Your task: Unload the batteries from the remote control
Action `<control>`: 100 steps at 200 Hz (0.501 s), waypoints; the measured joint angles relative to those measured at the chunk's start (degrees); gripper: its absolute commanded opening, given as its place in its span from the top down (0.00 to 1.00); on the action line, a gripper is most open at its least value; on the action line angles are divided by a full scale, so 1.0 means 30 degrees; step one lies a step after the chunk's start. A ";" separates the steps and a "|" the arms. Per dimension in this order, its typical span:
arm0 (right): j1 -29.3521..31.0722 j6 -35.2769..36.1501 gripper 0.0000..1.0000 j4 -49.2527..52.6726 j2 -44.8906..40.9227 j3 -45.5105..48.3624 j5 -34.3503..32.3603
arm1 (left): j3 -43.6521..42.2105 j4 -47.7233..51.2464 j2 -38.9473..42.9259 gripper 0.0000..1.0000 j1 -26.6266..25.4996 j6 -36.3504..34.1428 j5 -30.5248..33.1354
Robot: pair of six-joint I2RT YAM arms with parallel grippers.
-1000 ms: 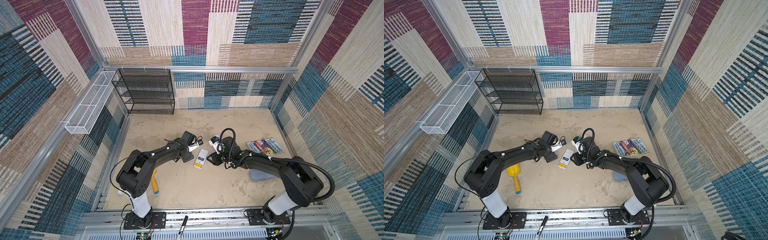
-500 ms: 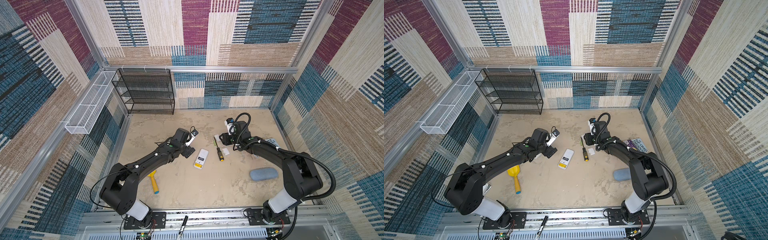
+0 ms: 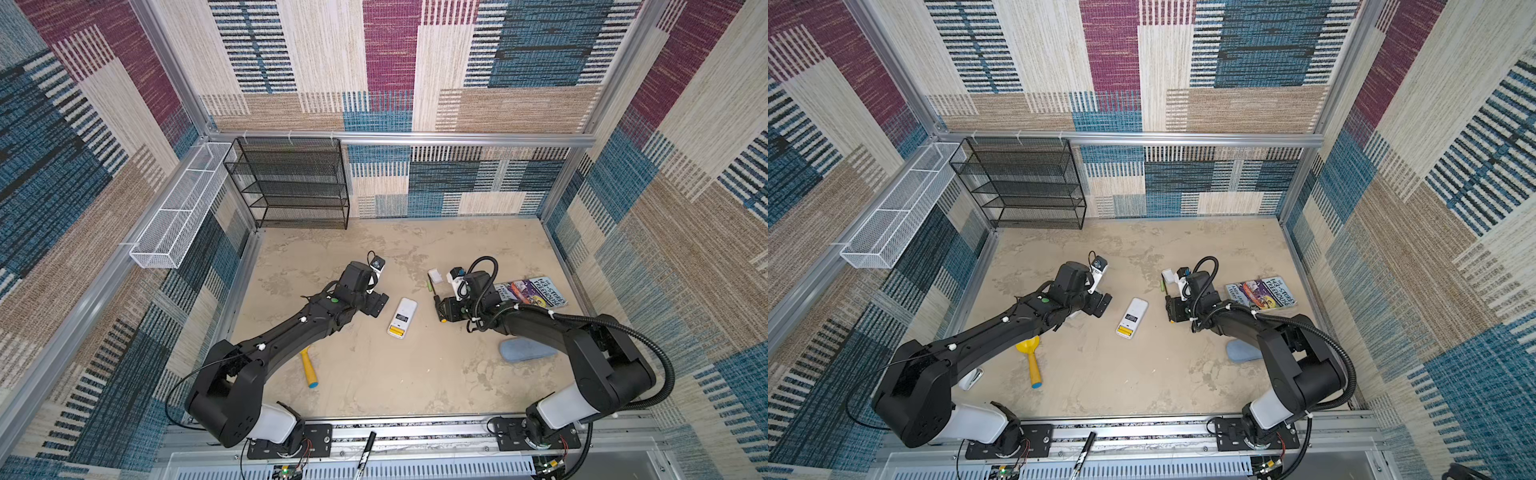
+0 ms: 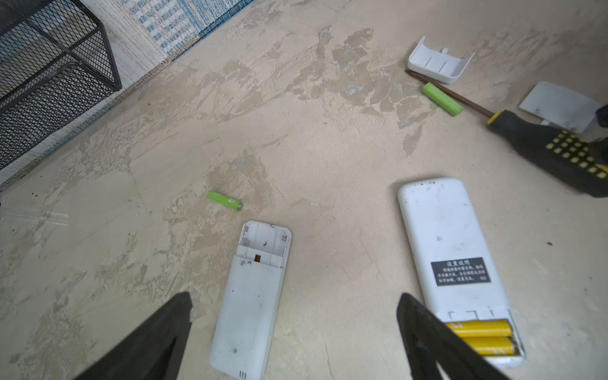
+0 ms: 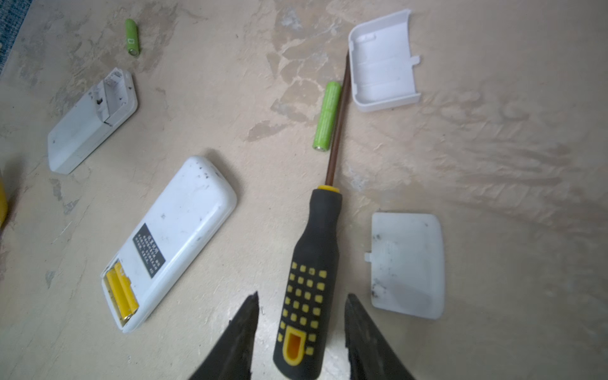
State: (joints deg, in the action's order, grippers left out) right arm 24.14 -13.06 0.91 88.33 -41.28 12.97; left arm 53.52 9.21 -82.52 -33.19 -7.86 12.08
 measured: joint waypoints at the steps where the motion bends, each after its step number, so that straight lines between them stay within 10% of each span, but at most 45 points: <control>1: 0.0015 -0.0015 0.55 -0.0015 0.0000 0.0000 0.0000 | -0.0007 0.0000 0.0015 0.00 0.0000 0.0015 0.0000; 100: 0.0809 -0.0984 0.57 -0.0517 0.1486 -0.0255 -0.2280 | -0.0627 -0.0284 0.0772 0.01 0.0000 0.0597 -0.0080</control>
State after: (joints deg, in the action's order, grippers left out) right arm 26.57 -16.01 -0.64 92.79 -42.04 6.13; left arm 51.64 8.36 -80.20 -33.19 -6.07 11.84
